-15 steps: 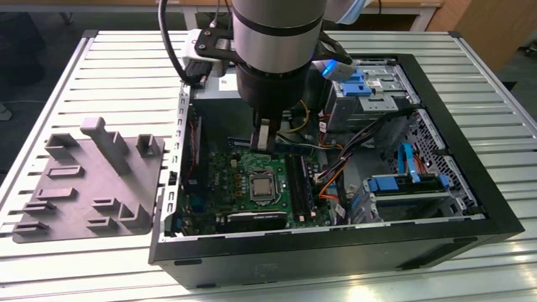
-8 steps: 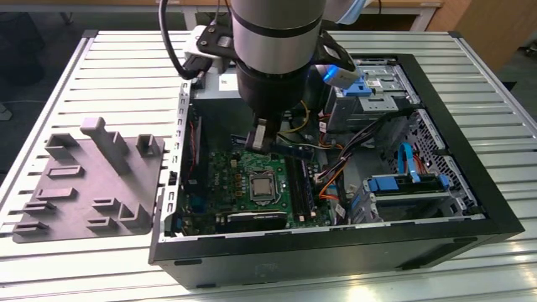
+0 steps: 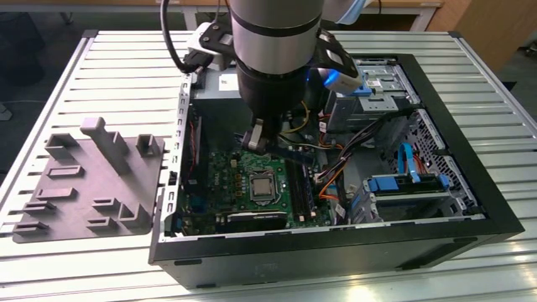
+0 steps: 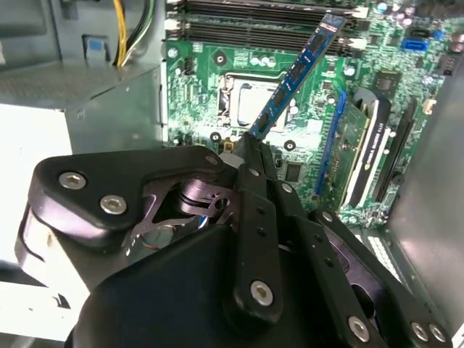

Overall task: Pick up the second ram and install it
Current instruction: 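Insert the second ram into the second slot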

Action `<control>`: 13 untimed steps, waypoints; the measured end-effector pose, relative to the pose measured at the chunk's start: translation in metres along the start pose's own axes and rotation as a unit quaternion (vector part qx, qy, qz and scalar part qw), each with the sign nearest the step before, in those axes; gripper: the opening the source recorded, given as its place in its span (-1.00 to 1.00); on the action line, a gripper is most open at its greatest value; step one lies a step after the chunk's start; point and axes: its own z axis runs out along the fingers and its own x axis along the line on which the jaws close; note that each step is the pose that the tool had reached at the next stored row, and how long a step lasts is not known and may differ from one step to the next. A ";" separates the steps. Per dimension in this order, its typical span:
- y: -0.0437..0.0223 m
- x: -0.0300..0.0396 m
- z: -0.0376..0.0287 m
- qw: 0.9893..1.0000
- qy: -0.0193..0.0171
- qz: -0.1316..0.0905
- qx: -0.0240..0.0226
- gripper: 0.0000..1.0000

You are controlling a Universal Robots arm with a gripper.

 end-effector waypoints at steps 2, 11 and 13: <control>0.0000 0.0000 0.0000 1.000 0.003 0.012 0.005 -0.76; 0.0003 0.0004 0.0024 0.998 0.007 0.067 0.016 -0.76; 0.0003 0.0005 0.0031 0.997 0.009 0.079 0.020 -0.76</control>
